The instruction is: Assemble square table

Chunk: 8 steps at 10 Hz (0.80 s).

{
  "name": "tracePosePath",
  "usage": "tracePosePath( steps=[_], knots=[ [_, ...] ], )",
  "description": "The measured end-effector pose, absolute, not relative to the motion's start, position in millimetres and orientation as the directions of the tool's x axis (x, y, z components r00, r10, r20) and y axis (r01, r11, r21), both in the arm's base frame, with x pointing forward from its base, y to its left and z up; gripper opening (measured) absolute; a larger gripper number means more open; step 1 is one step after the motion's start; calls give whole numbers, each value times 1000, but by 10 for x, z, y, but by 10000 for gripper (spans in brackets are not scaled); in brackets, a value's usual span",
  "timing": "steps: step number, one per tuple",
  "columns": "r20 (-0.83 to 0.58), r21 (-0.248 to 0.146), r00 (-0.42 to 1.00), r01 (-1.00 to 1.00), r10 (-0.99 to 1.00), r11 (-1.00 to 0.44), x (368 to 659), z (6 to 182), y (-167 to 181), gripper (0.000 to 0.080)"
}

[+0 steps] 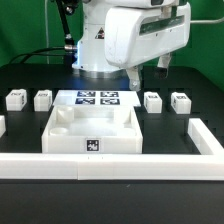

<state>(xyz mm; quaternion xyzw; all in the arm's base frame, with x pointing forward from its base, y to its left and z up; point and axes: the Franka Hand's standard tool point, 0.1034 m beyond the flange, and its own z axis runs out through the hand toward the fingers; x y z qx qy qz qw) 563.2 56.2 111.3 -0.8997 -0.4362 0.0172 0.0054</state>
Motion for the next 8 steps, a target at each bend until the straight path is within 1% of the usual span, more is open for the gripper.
tracePosePath(
  steps=[8],
  knots=[
    [-27,-26,619,785,785,-619,5628,1103,562,649]
  ],
)
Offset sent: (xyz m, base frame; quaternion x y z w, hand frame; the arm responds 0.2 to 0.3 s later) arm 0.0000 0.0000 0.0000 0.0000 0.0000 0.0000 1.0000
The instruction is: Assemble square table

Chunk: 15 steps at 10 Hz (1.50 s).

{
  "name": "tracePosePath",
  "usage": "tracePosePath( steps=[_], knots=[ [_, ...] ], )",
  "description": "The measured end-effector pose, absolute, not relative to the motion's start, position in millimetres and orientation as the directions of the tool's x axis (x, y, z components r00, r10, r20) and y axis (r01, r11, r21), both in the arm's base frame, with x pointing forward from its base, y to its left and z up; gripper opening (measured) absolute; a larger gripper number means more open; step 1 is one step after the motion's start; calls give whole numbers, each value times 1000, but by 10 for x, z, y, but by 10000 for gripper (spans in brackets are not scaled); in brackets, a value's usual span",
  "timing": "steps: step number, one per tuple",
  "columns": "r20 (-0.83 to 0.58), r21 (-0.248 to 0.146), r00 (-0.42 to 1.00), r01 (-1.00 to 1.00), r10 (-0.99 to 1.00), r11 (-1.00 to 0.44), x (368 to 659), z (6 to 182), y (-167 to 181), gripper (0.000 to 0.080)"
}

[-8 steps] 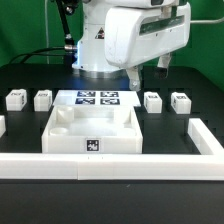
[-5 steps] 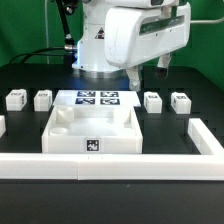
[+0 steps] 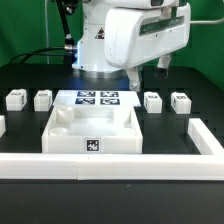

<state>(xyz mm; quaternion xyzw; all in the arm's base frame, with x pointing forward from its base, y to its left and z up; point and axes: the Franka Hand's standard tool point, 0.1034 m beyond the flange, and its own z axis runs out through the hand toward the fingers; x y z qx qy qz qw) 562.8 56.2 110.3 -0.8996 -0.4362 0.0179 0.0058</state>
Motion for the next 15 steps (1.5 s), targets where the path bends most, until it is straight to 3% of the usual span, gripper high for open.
tracePosePath(
  steps=[2,5,8,11,13,14,15],
  knots=[
    [-22,-27,586,809,810,-587,5607,1079,537,649],
    [-16,-59,324,944,946,-324,4946,697,131,649],
    [18,-49,47,998,999,-46,4532,352,-202,649],
    [34,-38,6,999,999,-5,4457,98,-360,649],
    [35,-38,13,999,999,-12,4445,68,-408,641],
    [35,-39,14,999,999,-13,4442,65,-412,446],
    [35,-39,15,999,999,-14,4440,62,-415,308]
  ],
)
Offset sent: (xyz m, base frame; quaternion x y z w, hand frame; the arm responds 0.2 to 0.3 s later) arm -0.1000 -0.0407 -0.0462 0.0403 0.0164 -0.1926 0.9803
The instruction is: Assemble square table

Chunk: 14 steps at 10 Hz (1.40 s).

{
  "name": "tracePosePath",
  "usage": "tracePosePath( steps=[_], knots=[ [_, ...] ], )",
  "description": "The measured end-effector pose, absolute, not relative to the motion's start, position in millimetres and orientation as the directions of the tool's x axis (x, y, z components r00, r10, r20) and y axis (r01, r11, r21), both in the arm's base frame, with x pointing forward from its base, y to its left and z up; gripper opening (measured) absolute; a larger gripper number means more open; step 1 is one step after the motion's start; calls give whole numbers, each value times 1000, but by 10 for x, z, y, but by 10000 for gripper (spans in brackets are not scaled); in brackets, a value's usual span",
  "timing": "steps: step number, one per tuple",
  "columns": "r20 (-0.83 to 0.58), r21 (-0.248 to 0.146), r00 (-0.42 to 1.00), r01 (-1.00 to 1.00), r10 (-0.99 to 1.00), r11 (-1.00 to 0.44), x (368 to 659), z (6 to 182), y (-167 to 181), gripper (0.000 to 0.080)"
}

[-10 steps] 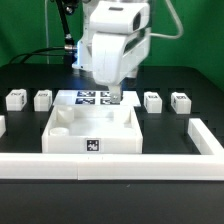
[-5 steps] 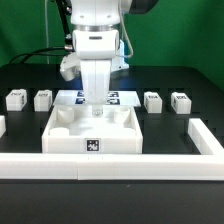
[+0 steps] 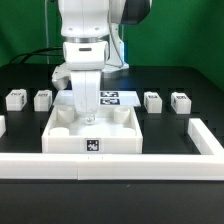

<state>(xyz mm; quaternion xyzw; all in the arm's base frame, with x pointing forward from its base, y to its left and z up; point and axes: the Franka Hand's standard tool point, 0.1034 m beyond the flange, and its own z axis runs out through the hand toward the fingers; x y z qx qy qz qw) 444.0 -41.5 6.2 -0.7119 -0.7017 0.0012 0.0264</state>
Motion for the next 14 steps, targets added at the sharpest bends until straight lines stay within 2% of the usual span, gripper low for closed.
tracePosePath(
  steps=[1,3,10,12,13,14],
  knots=[
    [35,-40,16,999,999,-14,4437,59,-416,308],
    [35,-38,17,999,999,-15,4441,59,-418,55],
    [35,-36,18,999,999,-17,4446,60,-427,57],
    [36,-24,18,1000,999,-17,4461,59,-525,57],
    [36,-34,15,999,999,-14,4499,82,-604,57],
    [21,-34,52,998,998,-51,4717,198,-832,57]
  ],
)
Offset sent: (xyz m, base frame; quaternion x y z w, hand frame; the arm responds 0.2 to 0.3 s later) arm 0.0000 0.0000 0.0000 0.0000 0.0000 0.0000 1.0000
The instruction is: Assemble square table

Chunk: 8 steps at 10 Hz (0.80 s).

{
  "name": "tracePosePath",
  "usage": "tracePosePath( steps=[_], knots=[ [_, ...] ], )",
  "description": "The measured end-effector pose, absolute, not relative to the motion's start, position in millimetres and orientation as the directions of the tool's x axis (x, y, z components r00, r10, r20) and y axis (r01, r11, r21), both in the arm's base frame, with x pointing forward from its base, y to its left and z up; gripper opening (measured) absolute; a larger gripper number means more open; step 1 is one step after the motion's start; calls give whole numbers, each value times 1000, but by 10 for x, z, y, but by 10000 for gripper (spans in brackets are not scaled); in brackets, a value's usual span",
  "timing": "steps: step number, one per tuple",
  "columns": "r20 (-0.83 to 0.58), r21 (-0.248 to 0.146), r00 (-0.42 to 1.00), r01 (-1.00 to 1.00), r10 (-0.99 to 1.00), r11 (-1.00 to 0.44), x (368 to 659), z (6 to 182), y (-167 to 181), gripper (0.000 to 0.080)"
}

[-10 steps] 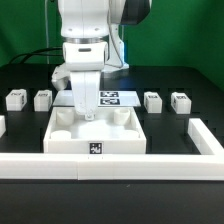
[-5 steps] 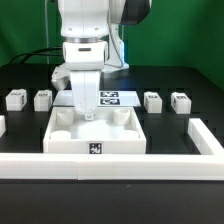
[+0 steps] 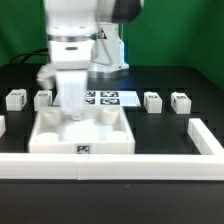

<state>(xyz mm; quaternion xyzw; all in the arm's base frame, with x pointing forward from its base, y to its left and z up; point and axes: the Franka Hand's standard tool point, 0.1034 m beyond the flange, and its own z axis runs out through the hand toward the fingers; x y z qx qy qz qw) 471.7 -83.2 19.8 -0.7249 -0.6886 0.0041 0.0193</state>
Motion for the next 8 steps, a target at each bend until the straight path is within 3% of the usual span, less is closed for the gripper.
tracePosePath(
  steps=[1,2,8],
  knots=[
    [24,-4,110,994,994,-110,4843,180,-642,57],
    [39,-29,99,995,994,-98,4752,107,-367,57],
    [42,-25,123,992,991,-122,4704,73,-374,57]
  ],
)
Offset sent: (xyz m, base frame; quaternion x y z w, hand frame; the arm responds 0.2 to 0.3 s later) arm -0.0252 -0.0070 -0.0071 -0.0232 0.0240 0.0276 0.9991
